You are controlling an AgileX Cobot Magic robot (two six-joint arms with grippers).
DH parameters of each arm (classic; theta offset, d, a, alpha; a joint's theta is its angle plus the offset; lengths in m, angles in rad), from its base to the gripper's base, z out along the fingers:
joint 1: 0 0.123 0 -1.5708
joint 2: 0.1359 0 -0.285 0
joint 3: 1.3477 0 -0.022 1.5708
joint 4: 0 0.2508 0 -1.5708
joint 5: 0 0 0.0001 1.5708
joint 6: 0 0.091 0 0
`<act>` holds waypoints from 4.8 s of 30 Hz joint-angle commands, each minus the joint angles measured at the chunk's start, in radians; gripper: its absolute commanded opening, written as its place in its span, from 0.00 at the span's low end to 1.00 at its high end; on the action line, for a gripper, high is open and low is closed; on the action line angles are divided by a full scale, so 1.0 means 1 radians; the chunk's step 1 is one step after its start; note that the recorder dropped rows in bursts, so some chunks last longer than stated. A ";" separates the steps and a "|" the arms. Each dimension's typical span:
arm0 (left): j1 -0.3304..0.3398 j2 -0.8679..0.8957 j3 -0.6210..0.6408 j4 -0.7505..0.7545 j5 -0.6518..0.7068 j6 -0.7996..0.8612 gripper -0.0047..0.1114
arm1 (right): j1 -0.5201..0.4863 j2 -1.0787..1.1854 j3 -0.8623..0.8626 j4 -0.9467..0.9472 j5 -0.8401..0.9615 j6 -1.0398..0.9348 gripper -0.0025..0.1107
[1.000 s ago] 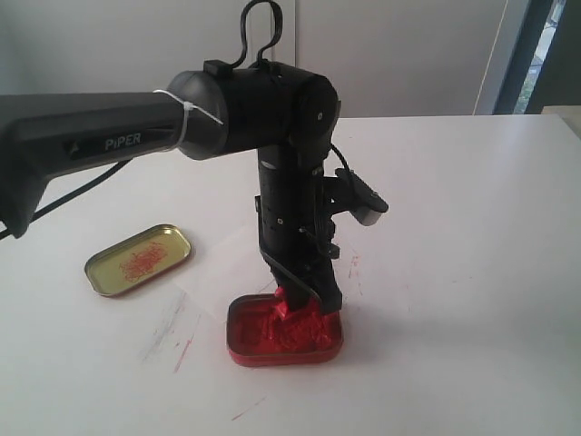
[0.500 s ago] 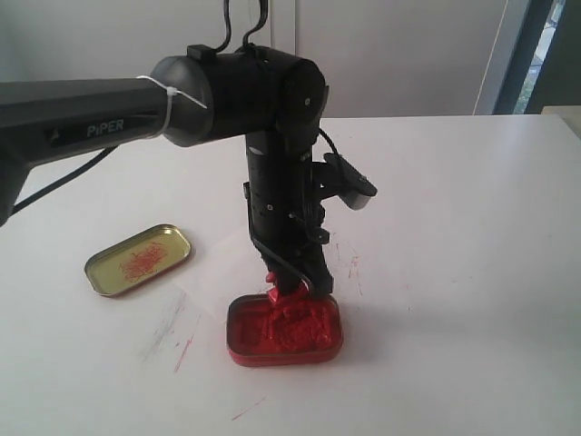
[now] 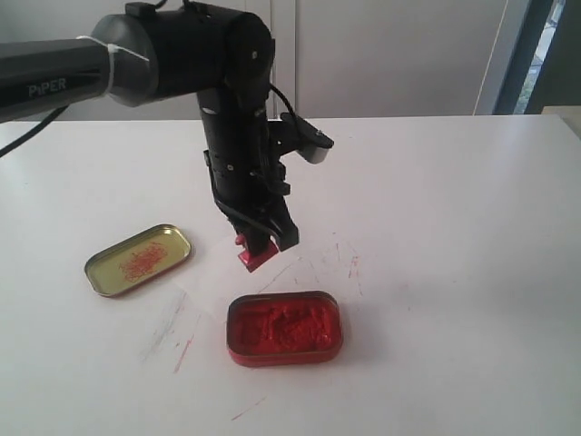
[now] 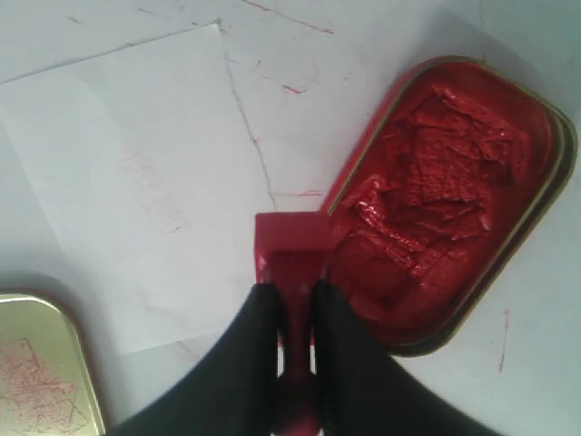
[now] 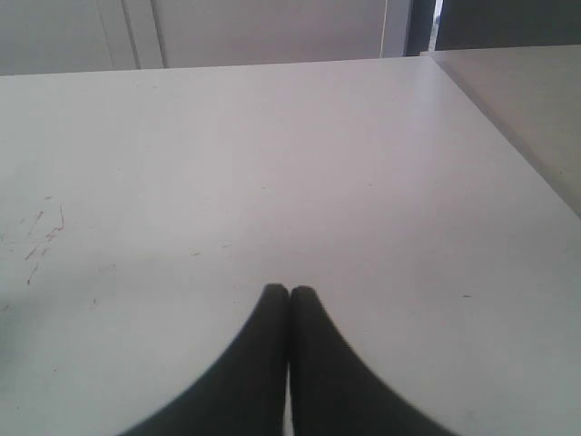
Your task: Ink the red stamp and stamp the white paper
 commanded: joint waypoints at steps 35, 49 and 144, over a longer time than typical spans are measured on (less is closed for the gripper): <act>0.093 0.183 -0.161 0.048 0.094 -0.020 0.04 | -0.001 -0.004 0.005 0.000 -0.013 0.001 0.02; 0.093 0.213 -0.171 0.055 0.094 -0.054 0.04 | -0.001 -0.004 0.005 0.000 -0.013 0.001 0.02; 0.075 0.336 0.041 0.039 0.094 -0.029 0.04 | -0.001 -0.004 0.005 0.000 -0.013 0.001 0.02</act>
